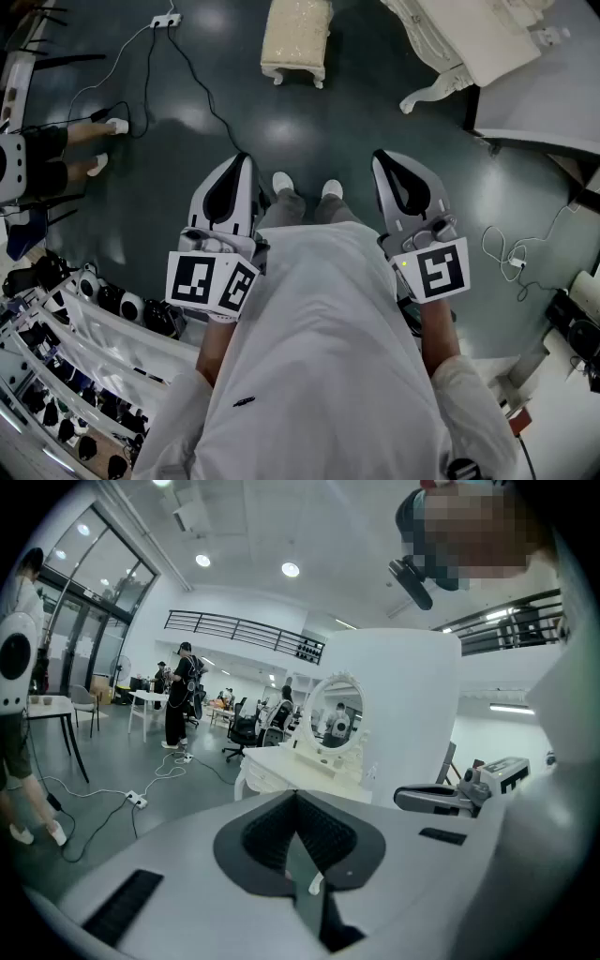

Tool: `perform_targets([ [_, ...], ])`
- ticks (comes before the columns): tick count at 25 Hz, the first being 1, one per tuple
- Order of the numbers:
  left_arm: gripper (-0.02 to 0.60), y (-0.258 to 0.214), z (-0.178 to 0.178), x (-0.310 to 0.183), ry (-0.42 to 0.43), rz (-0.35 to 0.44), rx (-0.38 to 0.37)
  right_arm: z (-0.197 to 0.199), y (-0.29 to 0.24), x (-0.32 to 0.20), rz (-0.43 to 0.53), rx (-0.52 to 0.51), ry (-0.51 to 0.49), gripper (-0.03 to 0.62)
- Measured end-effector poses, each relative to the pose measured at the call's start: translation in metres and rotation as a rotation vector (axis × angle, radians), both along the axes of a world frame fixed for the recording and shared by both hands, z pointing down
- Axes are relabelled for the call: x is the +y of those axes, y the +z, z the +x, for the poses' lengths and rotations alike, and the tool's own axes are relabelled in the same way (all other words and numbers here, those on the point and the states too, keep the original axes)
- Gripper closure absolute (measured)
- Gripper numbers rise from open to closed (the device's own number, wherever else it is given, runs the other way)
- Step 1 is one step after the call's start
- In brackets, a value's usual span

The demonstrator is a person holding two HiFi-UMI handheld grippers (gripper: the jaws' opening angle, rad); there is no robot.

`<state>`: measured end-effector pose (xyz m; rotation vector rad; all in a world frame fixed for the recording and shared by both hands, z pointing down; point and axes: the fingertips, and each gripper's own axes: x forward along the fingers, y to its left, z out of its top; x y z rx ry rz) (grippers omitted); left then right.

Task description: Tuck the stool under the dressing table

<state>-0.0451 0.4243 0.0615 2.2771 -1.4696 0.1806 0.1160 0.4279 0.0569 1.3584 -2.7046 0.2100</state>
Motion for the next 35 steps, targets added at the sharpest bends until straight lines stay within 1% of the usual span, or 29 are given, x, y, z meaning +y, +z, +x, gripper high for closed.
perform_targets([
  [3, 0.574, -0.008, 0.004, 0.014, 0.004, 0.006, 0.003, 0.004, 0.002, 0.014, -0.022, 0.01, -0.005, 0.583],
  [5, 0.574, -0.012, 0.001, 0.023, 0.006, 0.005, 0.007, 0.006, -0.001, 0.02, -0.032, -0.016, 0.017, 0.583],
  [8, 0.574, -0.014, -0.006, 0.027, -0.016, 0.011, 0.007, 0.009, -0.01, 0.021, -0.017, -0.069, 0.037, 0.585],
  [13, 0.574, -0.015, -0.006, 0.037, -0.061, 0.03, 0.009, 0.015, -0.011, 0.029, 0.008, -0.086, 0.006, 0.585],
  [16, 0.574, -0.015, -0.001, 0.046, -0.086, 0.043, 0.013, 0.021, -0.009, 0.033, 0.026, -0.075, -0.019, 0.585],
  [20, 0.574, -0.022, 0.006, 0.052, -0.098, 0.058, 0.011, 0.021, -0.017, 0.037, 0.05, -0.075, -0.043, 0.585],
  [24, 0.574, -0.024, 0.014, 0.048, -0.096, 0.063, 0.007, 0.024, -0.019, 0.039, 0.067, -0.083, -0.076, 0.585],
  [27, 0.574, -0.023, 0.02, 0.047, -0.086, 0.062, 0.005, 0.028, -0.013, 0.044, 0.049, -0.114, -0.08, 0.585],
  [29, 0.574, -0.024, 0.022, 0.045, -0.082, 0.068, 0.002, 0.029, -0.009, 0.044, 0.038, -0.116, -0.077, 0.585],
  [32, 0.574, -0.029, 0.017, 0.037, -0.083, 0.073, 0.004, 0.026, -0.009, 0.039, 0.029, -0.119, -0.072, 0.585],
  [35, 0.574, -0.027, 0.008, 0.028, -0.086, 0.068, 0.028, 0.019, -0.012, 0.029, 0.034, -0.128, -0.068, 0.585],
])
